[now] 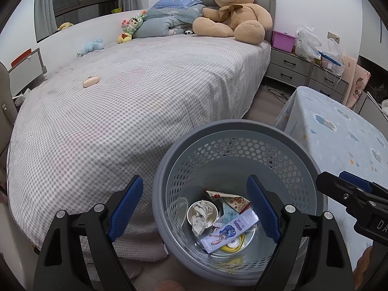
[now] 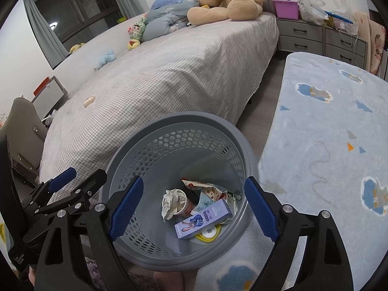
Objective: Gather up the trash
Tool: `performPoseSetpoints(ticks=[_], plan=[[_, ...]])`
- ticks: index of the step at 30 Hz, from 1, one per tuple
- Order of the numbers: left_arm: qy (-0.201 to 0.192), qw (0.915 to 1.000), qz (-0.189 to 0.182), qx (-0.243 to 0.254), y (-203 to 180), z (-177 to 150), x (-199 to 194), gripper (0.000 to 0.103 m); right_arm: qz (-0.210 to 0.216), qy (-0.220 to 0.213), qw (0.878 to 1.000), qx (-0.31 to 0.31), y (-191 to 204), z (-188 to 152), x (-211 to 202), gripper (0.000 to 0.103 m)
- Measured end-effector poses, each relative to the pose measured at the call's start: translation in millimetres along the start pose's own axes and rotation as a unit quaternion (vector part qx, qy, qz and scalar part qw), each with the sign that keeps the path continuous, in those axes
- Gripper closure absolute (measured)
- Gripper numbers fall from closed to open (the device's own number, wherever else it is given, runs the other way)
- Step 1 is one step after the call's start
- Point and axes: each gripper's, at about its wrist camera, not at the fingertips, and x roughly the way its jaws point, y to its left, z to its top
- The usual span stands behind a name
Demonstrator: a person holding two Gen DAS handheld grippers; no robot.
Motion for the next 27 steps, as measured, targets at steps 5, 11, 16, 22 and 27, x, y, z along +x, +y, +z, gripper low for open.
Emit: performPoseSetpoints(ticks=[5,11,16,22,27], plan=[[0.0,1.0,0.001,-0.001,0.3,0.0,-0.5,0.02,-0.008,-0.007,1.0,-0.002,0.5,-0.2,-2.2,0.012],[0.0,1.0,0.0,-0.001,0.4,0.2,-0.3,0.02,-0.012,-0.01,1.0,-0.003,0.6,-0.3,-3.0,0.007],[0.0,1.0,0.001,-0.001,0.3,0.2,-0.3,0.02,-0.012,-0.008,1.0,-0.002,0.0,-0.2,-3.0,0.007],[0.0,1.0,0.0,-0.001,0.2,0.1,-0.3,0.02,-0.013,-0.008,1.0,-0.003,0.0,-0.2,-3.0,0.007],[0.0,1.0,0.0,-0.001,0.3,0.0,-0.5,0.02,-0.012,-0.008,1.0,-0.002,0.5,-0.3,-3.0,0.007]])
